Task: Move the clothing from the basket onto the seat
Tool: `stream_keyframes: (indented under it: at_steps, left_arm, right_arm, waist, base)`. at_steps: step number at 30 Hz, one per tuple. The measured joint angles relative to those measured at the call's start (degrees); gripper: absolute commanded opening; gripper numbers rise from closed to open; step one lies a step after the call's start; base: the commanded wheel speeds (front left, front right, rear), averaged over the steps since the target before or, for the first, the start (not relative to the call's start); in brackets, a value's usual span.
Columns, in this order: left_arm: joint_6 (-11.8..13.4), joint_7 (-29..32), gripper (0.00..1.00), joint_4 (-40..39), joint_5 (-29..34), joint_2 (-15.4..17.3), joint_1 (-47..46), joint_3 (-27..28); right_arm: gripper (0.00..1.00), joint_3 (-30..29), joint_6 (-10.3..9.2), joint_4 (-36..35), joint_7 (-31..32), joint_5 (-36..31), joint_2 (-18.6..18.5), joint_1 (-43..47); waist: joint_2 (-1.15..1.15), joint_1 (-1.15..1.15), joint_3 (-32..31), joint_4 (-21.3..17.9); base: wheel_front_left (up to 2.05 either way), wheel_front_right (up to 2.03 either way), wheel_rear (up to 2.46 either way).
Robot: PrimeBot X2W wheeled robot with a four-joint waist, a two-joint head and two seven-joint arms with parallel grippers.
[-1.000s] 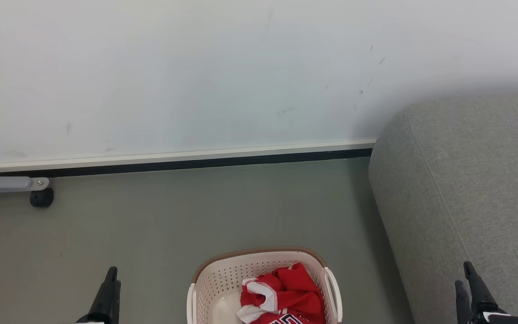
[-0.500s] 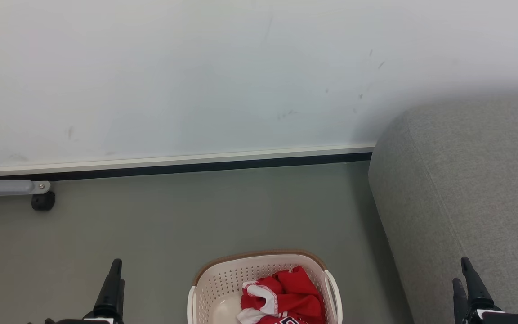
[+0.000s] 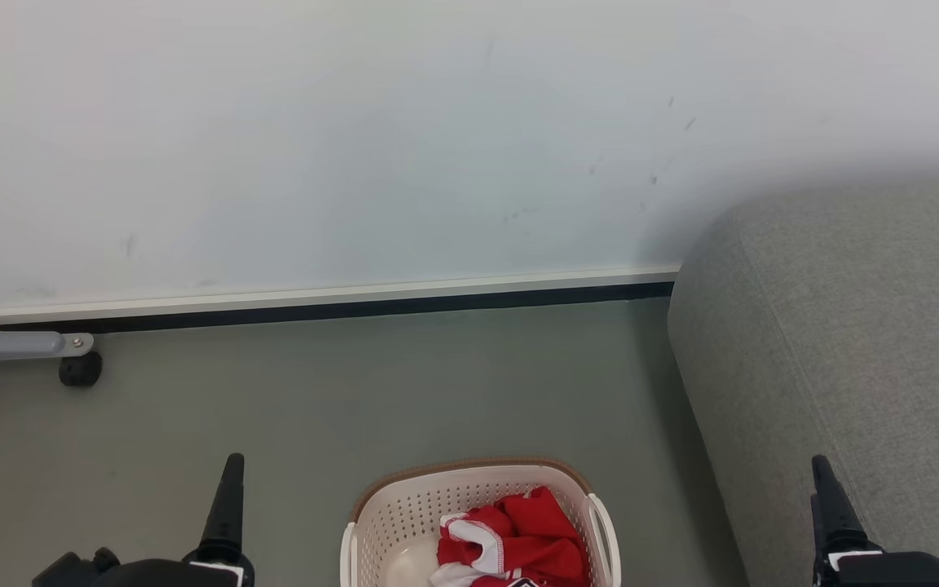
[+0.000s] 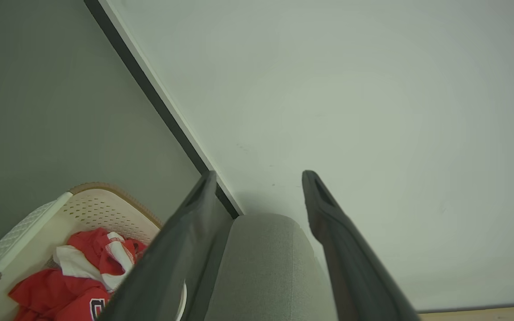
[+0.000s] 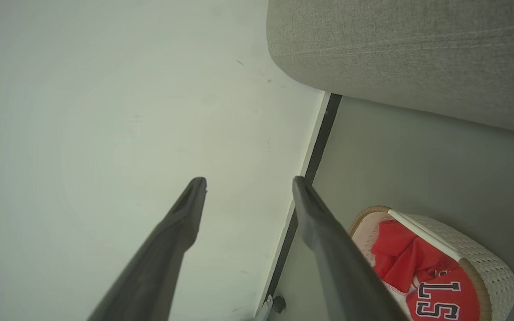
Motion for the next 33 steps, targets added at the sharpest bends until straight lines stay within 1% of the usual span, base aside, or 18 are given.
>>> stream_keyframes:
  at_steps: [6,7,8,13,26,32,33]
  left_arm:
    - [0.9,-1.1,1.00,-0.8,7.2,0.2,0.0,-1.6]
    - [1.0,-1.4,1.00,-0.9,8.2,0.4,0.0,-1.8]
    - [1.3,-1.8,1.00,-1.2,10.8,0.7,0.0,-2.3]
    - [2.1,-2.7,1.00,-2.0,16.7,1.5,0.0,-3.8]
    - [4.1,-5.6,1.00,-2.8,31.9,3.5,0.0,-6.9]
    - [4.8,-6.9,1.00,-3.2,37.9,3.8,0.3,-8.1]
    - [5.0,-7.1,1.00,-3.2,39.1,3.8,0.3,-8.3]
  right_arm:
    - [1.00,1.8,-0.97,-1.0,-1.3,-6.1,-0.1,0.0]
    - [1.00,2.1,-1.01,-1.2,-1.5,-7.3,-0.1,0.1]
    - [1.00,2.7,-1.35,-1.6,-1.9,-9.4,-0.1,0.1]
    - [1.00,4.3,-2.03,-2.2,-2.9,-14.8,-0.3,0.4]
    - [1.00,7.9,-4.02,-2.9,-5.6,-26.8,-1.1,1.2]
    - [1.00,9.4,-4.64,-3.2,-6.8,-31.5,-1.3,1.4]
    - [1.00,9.7,-4.99,-3.2,-7.1,-32.4,-1.3,1.4]
  waist:
    - [0.00,0.00,-0.2,0.0]
    - [0.00,0.00,-0.2,0.0]
    - [0.00,0.00,-0.3,0.1]
    - [0.00,0.00,-0.5,0.1]
    - [0.00,0.00,-0.9,0.1]
    - [0.00,0.00,-1.1,0.1]
    - [0.00,0.00,-1.2,0.1]
  base:
    - [0.00,0.00,0.00]
    - [0.00,0.00,0.00]
    - [0.00,0.00,0.00]
    - [0.00,0.00,0.00]
    - [0.00,0.00,0.00]
    - [0.00,0.00,0.00]
    - [0.00,0.00,0.00]
